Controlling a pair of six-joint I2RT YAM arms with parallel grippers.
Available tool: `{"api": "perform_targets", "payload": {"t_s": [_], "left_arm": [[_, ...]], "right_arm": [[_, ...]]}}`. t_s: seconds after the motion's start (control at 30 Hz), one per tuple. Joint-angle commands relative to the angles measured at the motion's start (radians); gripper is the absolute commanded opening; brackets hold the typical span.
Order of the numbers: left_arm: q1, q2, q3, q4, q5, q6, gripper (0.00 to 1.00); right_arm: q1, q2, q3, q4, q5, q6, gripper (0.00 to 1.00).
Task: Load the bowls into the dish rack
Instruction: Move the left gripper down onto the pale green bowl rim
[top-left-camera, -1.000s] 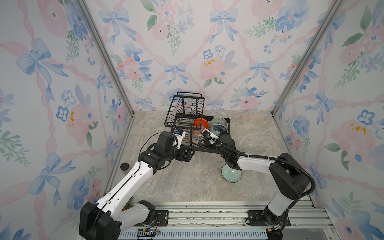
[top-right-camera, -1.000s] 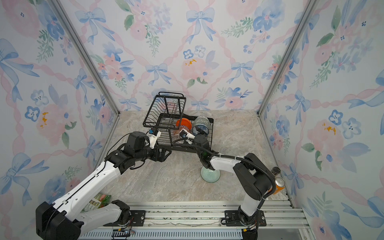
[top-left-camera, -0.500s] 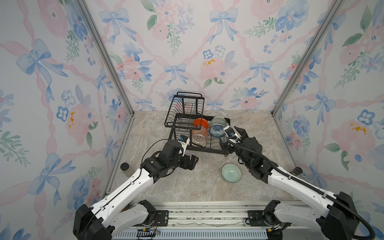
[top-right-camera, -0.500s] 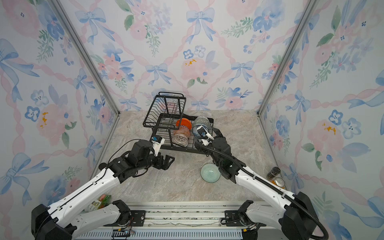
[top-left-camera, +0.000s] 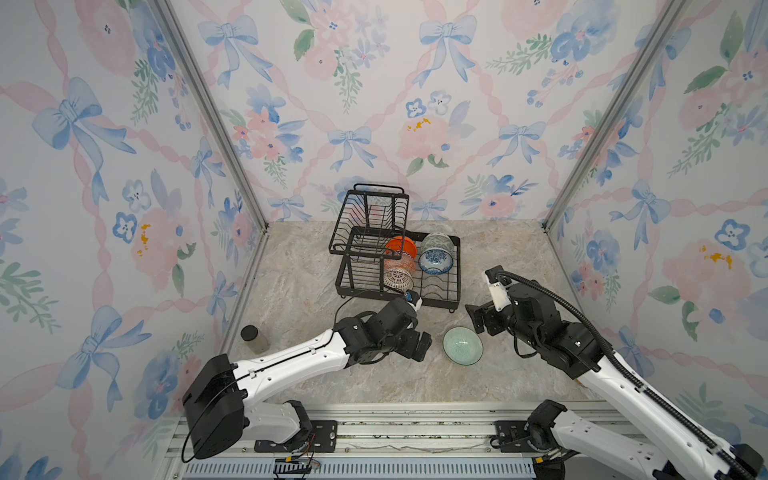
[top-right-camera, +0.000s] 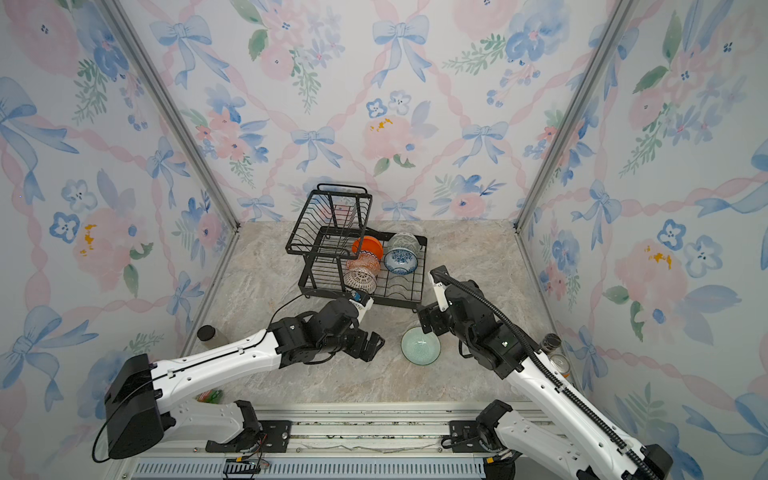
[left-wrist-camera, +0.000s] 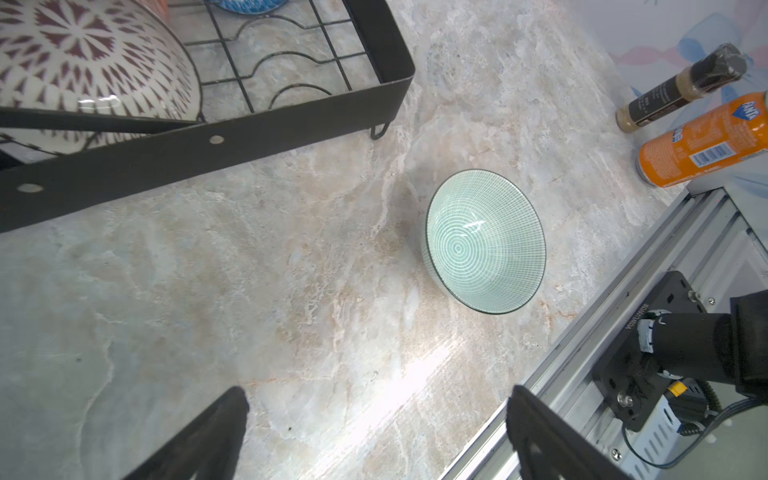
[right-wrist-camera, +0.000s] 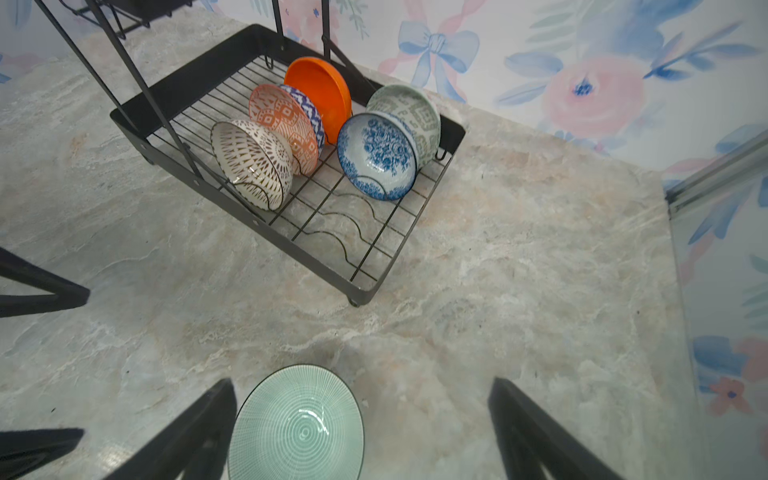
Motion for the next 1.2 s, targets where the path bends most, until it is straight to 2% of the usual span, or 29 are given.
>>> {"api": "perform_targets", "payload": {"t_s": [0.0, 0.17, 0.27, 0.57, 0.73, 0.93, 1.17], "left_arm": [[-0.029, 0.087, 0.053, 0.066, -0.001, -0.032, 0.98], [-0.036, 0.212, 0.108, 0.134, 0.039, -0.040, 0.98], [-0.039, 0.284, 0.161, 0.143, 0.079, -0.033, 0.98], [-0.052, 0.459, 0.272, 0.144, 0.152, -0.025, 0.90], [-0.052, 0.514, 0.292, 0.141, 0.149, -0.020, 0.81], [-0.051, 0.554, 0.301, 0.141, 0.162, -0.026, 0.66], [-0.049, 0.581, 0.309, 0.141, 0.165, -0.029, 0.54]], "right_arm": [[-0.065, 0.016, 0.015, -0.183, -0.130, 0.124, 0.97], [-0.228, 0.020, -0.055, -0.148, -0.324, 0.178, 0.97], [-0.277, 0.033, -0.087, -0.125, -0.386, 0.177, 0.97], [-0.282, 0.069, -0.097, -0.106, -0.385, 0.177, 0.97], [-0.283, 0.059, -0.097, -0.107, -0.381, 0.174, 0.97], [-0.282, 0.057, -0.097, -0.104, -0.386, 0.172, 0.97], [-0.282, 0.057, -0.101, -0.096, -0.391, 0.171, 0.97]]}}
